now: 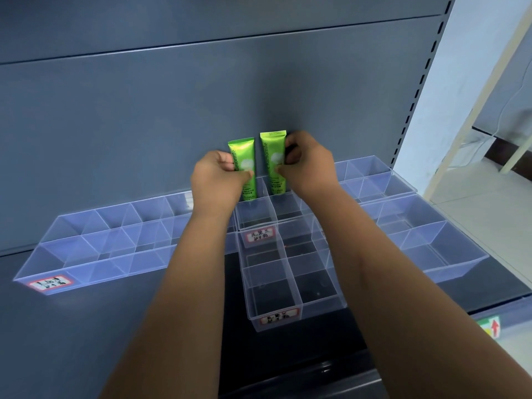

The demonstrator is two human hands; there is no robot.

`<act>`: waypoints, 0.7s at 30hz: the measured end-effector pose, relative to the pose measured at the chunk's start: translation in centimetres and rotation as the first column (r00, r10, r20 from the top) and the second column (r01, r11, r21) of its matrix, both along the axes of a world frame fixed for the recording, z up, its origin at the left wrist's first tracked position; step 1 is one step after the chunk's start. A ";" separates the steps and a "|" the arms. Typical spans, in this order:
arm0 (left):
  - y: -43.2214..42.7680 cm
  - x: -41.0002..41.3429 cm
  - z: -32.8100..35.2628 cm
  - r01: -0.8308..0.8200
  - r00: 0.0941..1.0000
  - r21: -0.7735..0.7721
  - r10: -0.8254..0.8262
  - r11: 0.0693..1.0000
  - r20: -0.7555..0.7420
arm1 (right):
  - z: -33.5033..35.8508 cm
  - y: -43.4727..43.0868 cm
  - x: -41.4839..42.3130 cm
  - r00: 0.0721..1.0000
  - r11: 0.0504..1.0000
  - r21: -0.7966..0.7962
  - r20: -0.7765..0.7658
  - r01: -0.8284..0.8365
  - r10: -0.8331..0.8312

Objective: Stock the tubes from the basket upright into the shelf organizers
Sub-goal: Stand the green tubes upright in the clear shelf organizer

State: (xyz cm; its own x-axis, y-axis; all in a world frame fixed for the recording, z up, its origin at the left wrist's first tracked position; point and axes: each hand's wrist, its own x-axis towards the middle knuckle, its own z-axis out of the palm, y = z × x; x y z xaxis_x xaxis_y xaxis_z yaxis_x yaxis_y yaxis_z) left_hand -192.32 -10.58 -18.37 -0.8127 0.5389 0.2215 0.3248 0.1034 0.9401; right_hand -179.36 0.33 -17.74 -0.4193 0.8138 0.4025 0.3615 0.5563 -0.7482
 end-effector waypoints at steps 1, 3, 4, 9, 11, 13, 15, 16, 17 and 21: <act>-0.1 0.0 -0.1 -0.001 0.998 -0.045 -0.002 0.999 -0.067 | 0.0 0.0 0.0 1.000 1.000 0.008 0.003 0.002 -0.003; -0.1 0.1 -0.2 -0.026 0.984 -0.105 0.007 0.994 -0.179 | -0.1 0.1 0.0 1.000 1.000 0.023 0.016 -0.002 0.002; -0.2 0.1 -0.2 -0.038 0.978 -0.118 0.012 0.992 -0.210 | -0.2 0.2 0.0 1.000 1.000 0.027 0.031 -0.005 0.004; -0.1 0.0 -0.3 -0.058 0.969 -0.120 0.027 0.991 -0.244 | -0.5 0.6 -0.1 0.997 1.000 0.009 0.077 0.018 -0.018; 0.0 0.0 -0.4 -0.067 0.974 -0.108 0.041 0.992 -0.222 | -0.5 0.7 -0.1 0.995 1.000 0.008 0.103 0.018 -0.018; -0.1 0.0 -0.4 -0.068 0.980 -0.087 0.051 0.994 -0.191 | -0.7 0.7 -0.1 0.991 1.000 0.011 0.132 0.015 -0.016; -0.2 0.1 -0.5 -0.067 0.983 -0.077 0.052 0.995 -0.178 | -0.7 0.8 -0.2 0.988 1.000 0.021 0.154 0.012 -0.015; -0.2 0.1 -0.5 -0.067 0.983 -0.076 0.053 0.995 -0.177 | -0.8 0.8 -0.3 0.985 1.000 0.026 0.170 0.008 -0.013; -0.3 0.2 -0.5 -0.068 0.983 -0.074 0.054 0.995 -0.176 | -0.9 0.8 -0.4 0.981 0.999 0.033 0.192 0.006 -0.012; -0.2 0.1 -0.5 -0.066 0.981 -0.126 0.041 0.990 -0.187 | -1.3 1.0 -0.5 0.957 0.999 0.041 0.289 0.013 -0.024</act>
State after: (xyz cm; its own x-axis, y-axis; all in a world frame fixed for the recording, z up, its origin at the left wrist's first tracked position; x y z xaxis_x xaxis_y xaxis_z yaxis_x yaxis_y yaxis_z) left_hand -192.21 -10.83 -18.90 -0.7932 0.5298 0.3002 0.4813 0.2433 0.8421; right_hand -179.90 1.30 -19.01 -0.5073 0.8088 0.2974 0.5696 0.5738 -0.5885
